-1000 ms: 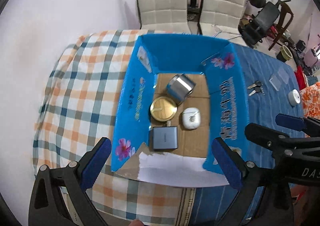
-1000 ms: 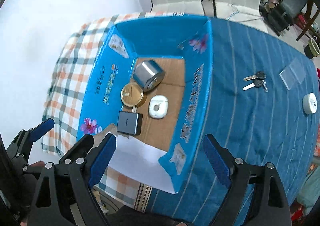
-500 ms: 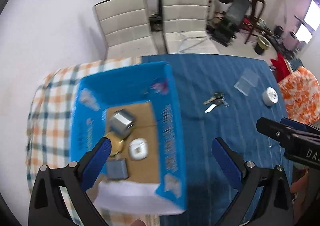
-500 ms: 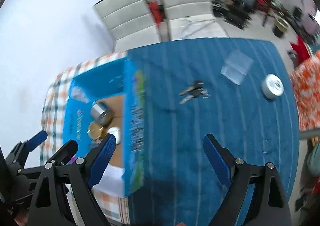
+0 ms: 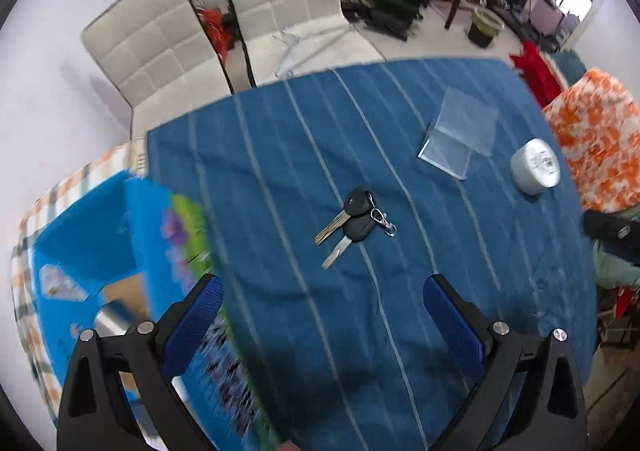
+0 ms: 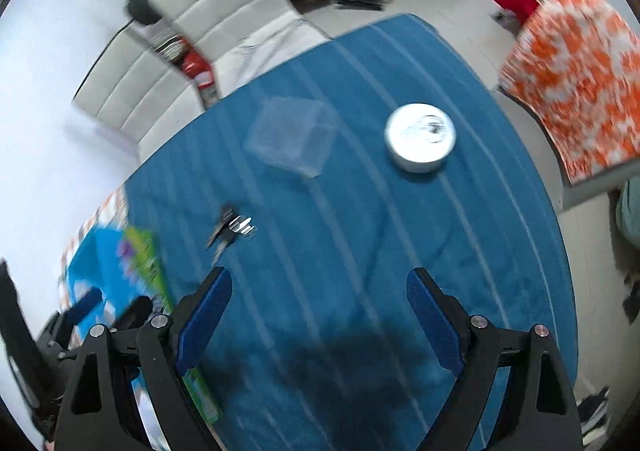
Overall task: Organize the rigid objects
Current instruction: 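Grasp the car keys with the left tool while the right tool grasps the white cream jar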
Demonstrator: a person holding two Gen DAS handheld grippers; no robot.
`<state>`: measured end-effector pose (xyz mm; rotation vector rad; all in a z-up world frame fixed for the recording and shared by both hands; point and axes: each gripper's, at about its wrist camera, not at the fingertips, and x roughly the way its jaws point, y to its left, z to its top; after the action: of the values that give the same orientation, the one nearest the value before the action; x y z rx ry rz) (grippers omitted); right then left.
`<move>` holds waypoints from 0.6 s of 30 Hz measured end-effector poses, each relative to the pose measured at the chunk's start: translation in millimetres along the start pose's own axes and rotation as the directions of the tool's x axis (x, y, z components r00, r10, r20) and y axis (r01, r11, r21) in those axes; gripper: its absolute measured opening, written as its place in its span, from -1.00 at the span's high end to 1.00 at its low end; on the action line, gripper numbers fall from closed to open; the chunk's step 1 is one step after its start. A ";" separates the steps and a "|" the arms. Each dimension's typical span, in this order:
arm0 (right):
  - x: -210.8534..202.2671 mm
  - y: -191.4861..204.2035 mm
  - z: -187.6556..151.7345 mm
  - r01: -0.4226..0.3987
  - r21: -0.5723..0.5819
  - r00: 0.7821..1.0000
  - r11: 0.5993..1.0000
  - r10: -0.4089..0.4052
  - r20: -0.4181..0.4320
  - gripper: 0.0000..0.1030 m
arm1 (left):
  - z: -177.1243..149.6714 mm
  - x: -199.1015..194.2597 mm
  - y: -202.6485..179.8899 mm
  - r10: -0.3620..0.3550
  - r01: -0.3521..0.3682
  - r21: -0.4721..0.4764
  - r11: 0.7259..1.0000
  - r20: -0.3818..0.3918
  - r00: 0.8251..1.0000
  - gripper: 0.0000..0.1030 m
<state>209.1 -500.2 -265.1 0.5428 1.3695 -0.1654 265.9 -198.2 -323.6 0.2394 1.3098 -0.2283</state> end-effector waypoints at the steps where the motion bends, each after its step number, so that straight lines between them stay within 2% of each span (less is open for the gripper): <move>1: 7.9 -12.7 8.9 0.004 0.033 1.000 0.999 -0.004 -0.011 -0.77 | 5.4 10.9 -3.0 0.006 -0.006 0.006 1.000 -0.012 1.000 -1.00; 7: 50.5 -62.8 54.9 0.003 0.185 0.999 0.983 0.005 -0.043 -0.77 | 30.2 72.1 -14.1 -0.012 0.014 0.022 1.000 -0.098 0.995 -1.00; 11: 77.4 -77.6 80.1 0.015 0.234 0.997 0.972 0.002 -0.071 -0.77 | 43.9 100.6 -25.4 -0.005 0.017 0.088 0.996 -0.136 0.991 -1.00; 13: 89.7 -79.4 91.2 0.030 0.232 0.996 0.972 -0.011 -0.083 -0.77 | 49.9 114.0 -36.7 0.010 0.015 0.152 0.988 -0.158 0.987 -1.00; 15: 98.3 -79.5 100.4 0.036 0.220 0.995 0.975 -0.016 -0.095 -0.77 | 52.9 124.8 -43.7 0.020 0.017 0.205 0.979 -0.178 0.984 -0.95; 16: 103.5 -78.6 104.1 0.046 0.211 0.994 0.976 -0.024 -0.106 -0.77 | 55.4 124.2 -42.7 -0.015 0.048 0.193 0.980 -0.169 0.985 -0.88; 18: 112.3 -76.4 111.4 0.052 0.194 0.992 0.980 -0.029 -0.122 -0.77 | 56.8 121.9 -40.2 -0.054 0.083 0.165 0.983 -0.174 0.983 -0.62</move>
<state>299.0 -595.4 -382.2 0.6999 1.4902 -0.3087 335.9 -257.4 -429.9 0.3665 1.4699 -0.3878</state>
